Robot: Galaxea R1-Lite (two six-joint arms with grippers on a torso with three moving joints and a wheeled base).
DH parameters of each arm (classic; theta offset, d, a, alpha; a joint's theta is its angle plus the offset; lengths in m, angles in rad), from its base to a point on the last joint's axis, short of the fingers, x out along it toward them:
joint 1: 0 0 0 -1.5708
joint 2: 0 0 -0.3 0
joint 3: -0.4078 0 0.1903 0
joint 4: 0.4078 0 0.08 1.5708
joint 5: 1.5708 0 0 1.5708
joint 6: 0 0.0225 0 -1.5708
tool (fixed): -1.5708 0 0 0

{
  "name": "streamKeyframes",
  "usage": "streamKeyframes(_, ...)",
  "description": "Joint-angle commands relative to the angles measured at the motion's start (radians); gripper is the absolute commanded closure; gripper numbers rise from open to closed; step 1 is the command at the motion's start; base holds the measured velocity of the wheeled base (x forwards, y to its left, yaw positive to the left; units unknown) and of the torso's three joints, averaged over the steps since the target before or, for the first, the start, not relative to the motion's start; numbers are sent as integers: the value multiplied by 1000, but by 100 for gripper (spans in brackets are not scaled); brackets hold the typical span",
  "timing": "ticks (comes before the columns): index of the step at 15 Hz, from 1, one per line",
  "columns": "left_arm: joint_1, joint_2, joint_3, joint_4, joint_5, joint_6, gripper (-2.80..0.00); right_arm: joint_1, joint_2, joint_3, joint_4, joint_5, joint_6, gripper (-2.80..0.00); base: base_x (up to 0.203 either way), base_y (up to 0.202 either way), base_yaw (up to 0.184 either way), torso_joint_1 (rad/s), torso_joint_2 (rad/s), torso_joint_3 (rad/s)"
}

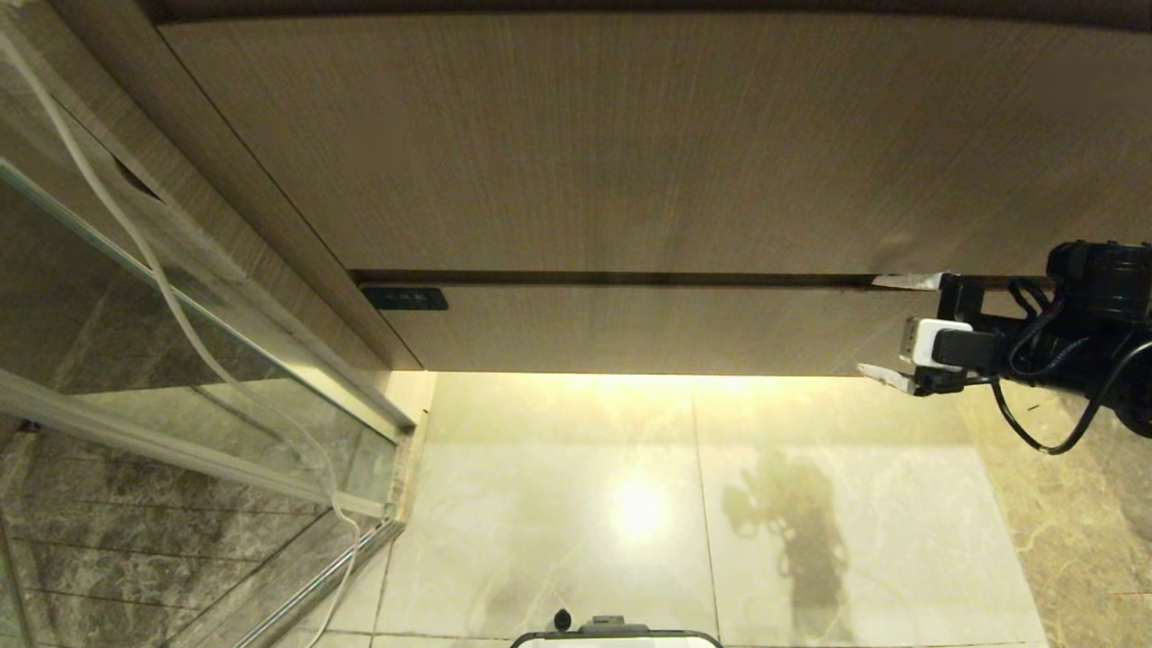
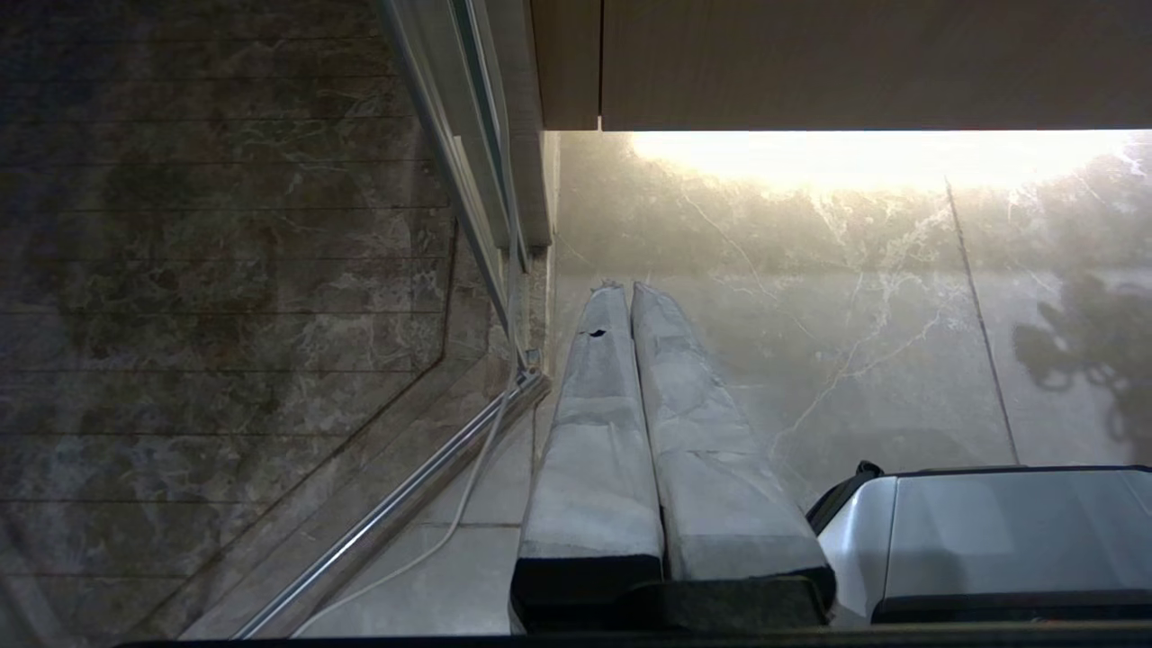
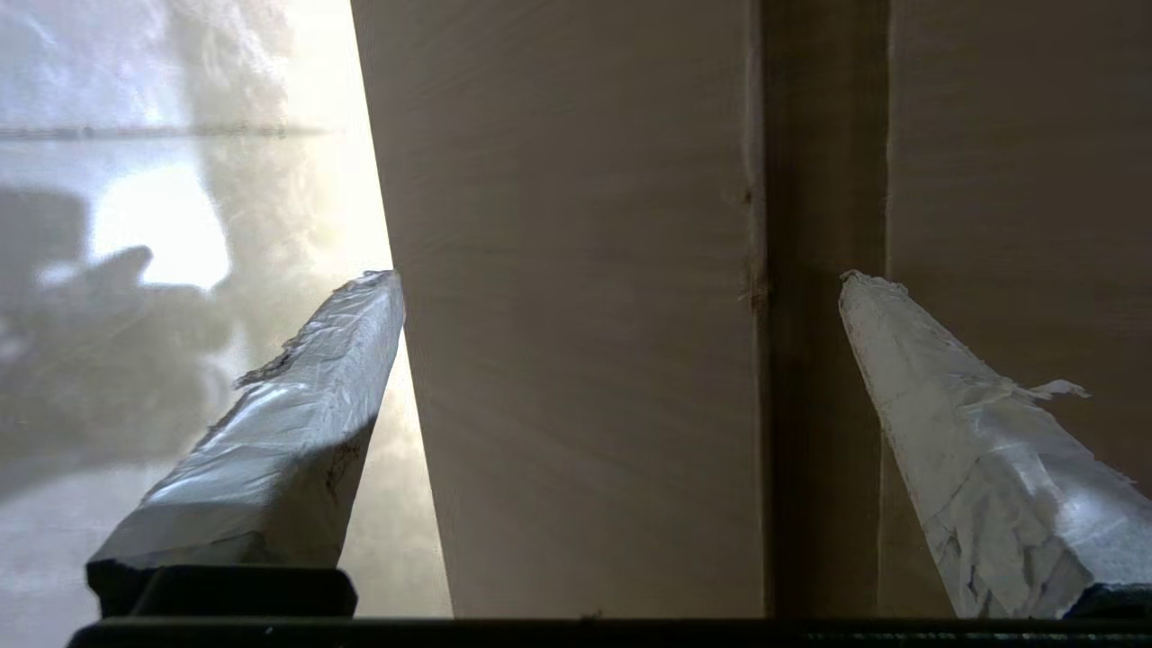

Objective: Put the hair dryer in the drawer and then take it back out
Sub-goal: Pull open the drawer

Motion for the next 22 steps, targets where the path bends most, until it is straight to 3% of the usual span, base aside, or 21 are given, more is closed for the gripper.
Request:
streamKeyframes(1, 0, 0, 1, 1, 0, 0, 0, -1, -4, 4, 7, -34, -42, -280, 0, 0, 0, 0, 0, 0)
streamKeyframes(8, 0, 0, 0, 0, 0, 0, 0, 11, -22, 6, 100, -132, -34, -280, 0, 0, 0, 0, 0, 0)
streamKeyframes(22, 0, 0, 0, 0, 0, 0, 0, 36, -19, -17, 106, -152, -5, -280, 0, 0, 0, 0, 0, 0)
